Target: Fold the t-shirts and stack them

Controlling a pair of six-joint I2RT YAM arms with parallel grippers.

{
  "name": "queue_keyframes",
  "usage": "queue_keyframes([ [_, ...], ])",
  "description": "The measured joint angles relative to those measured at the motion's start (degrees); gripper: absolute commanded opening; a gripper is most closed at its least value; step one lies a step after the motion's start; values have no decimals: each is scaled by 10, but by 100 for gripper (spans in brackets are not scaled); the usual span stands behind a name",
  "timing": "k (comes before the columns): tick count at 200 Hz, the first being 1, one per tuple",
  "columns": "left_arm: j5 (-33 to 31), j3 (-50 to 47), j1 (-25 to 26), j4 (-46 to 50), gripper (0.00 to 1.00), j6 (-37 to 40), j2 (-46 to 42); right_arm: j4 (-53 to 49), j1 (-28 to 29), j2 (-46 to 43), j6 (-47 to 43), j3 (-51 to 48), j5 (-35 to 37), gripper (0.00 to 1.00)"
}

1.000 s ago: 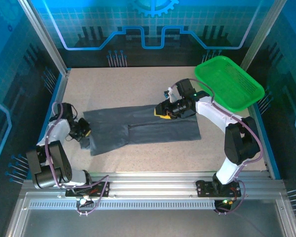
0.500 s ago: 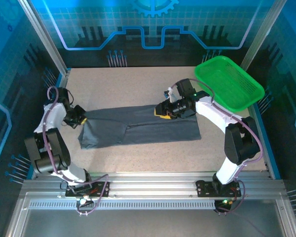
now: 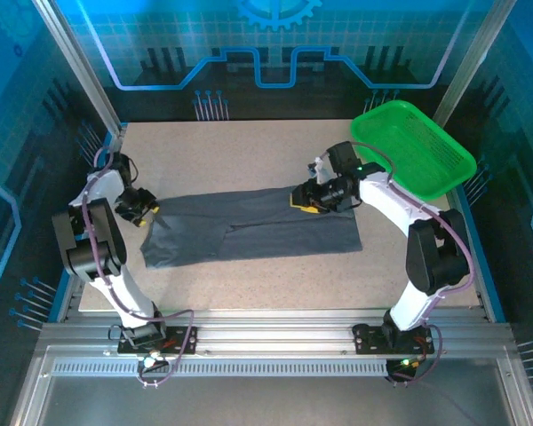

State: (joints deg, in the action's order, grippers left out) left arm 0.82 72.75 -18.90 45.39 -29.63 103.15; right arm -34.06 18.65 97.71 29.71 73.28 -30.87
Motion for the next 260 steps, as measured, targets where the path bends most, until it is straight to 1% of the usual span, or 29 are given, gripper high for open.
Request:
queue_keyframes([
  [18, -33, -5, 12, -3, 41, -5, -41, -24, -26, 0, -10, 1, 30, 42],
  [32, -43, -23, 20, -7, 38, -21, -100, -50, -45, 1, -20, 7, 59, 39],
  [52, -37, -68, 39, -17, 31, -67, -185, -92, -64, 18, -36, 40, 110, 33],
  [71, -17, -123, 86, -32, 29, -129, -223, -123, -67, 58, -50, 87, 163, 29],
  [91, 9, -167, 144, -50, 28, -199, -206, -153, -67, 117, -65, 139, 216, 28],
  [106, 22, -174, 172, -58, 28, -242, -171, -174, -66, 164, -74, 175, 252, 27],
  [122, 28, -167, 184, -71, 28, -271, -125, -200, -62, 218, -87, 213, 294, 27],
  [147, 35, -127, 191, -77, 28, -290, -40, -236, -48, 282, -103, 252, 350, 28],
  [162, 36, -87, 191, -70, 28, -290, 15, -254, -39, 293, -108, 261, 376, 28],
  [185, 40, 23, 191, -31, 28, -280, 89, -269, -29, 284, -105, 242, 399, 28],
  [204, 40, 152, 193, -12, 29, -263, 175, -270, -15, 243, -91, 177, 413, 29],
  [219, 41, 257, 197, -7, 31, -253, 239, -280, 11, 212, -70, 120, 416, 29],
  [234, 55, 377, 208, -12, 32, -243, 315, -276, 50, 177, -35, 64, 403, 29],
  [260, 89, 565, 243, -53, 35, -245, 436, -247, 135, 120, 58, -24, 333, 29],
])
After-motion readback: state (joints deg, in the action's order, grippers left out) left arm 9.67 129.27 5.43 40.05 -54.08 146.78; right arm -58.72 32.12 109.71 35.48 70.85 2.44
